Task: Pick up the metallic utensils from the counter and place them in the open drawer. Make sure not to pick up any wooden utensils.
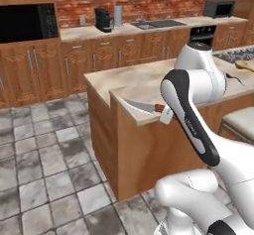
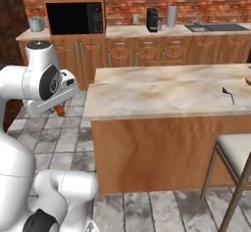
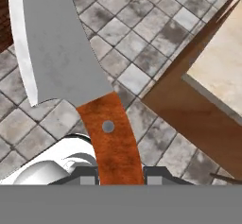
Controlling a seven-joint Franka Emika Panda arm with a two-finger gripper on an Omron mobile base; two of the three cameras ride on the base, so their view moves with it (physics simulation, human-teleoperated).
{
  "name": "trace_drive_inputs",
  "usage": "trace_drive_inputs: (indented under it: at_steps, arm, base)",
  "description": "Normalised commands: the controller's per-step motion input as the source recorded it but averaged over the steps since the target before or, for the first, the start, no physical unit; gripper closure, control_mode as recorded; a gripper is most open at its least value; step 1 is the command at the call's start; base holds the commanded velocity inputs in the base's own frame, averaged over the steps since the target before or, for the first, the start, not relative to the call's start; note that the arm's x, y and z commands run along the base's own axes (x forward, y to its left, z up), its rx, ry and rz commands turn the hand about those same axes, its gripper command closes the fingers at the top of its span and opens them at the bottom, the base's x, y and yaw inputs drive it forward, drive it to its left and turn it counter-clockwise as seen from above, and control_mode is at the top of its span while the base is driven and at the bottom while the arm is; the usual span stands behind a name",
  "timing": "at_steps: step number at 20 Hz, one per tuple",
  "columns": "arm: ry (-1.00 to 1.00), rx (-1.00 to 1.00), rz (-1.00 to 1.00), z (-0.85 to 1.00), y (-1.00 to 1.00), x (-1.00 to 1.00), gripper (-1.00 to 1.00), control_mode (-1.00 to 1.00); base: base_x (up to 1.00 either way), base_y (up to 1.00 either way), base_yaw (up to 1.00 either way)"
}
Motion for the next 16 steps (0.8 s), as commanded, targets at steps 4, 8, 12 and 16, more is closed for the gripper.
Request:
trace_drive_inputs:
  at_steps: [4,8,12,16]
  arm:
    - [0.0,0.0,0.0,0.0,0.0,0.0,1.0,1.0]
    - [0.0,0.0,0.0,0.0,0.0,0.0,1.0,1.0]
    - [0.0,0.0,0.0,0.0,0.0,0.0,1.0,1.0]
    - [0.0,0.0,0.0,0.0,0.0,0.0,1.0,1.0]
  base:
    - [0.55,1.0,-0.51]
    - [0.41,1.0,-0.56]
    - [0.06,1.0,-0.6]
    - [-0.01,0.93,-0.65]
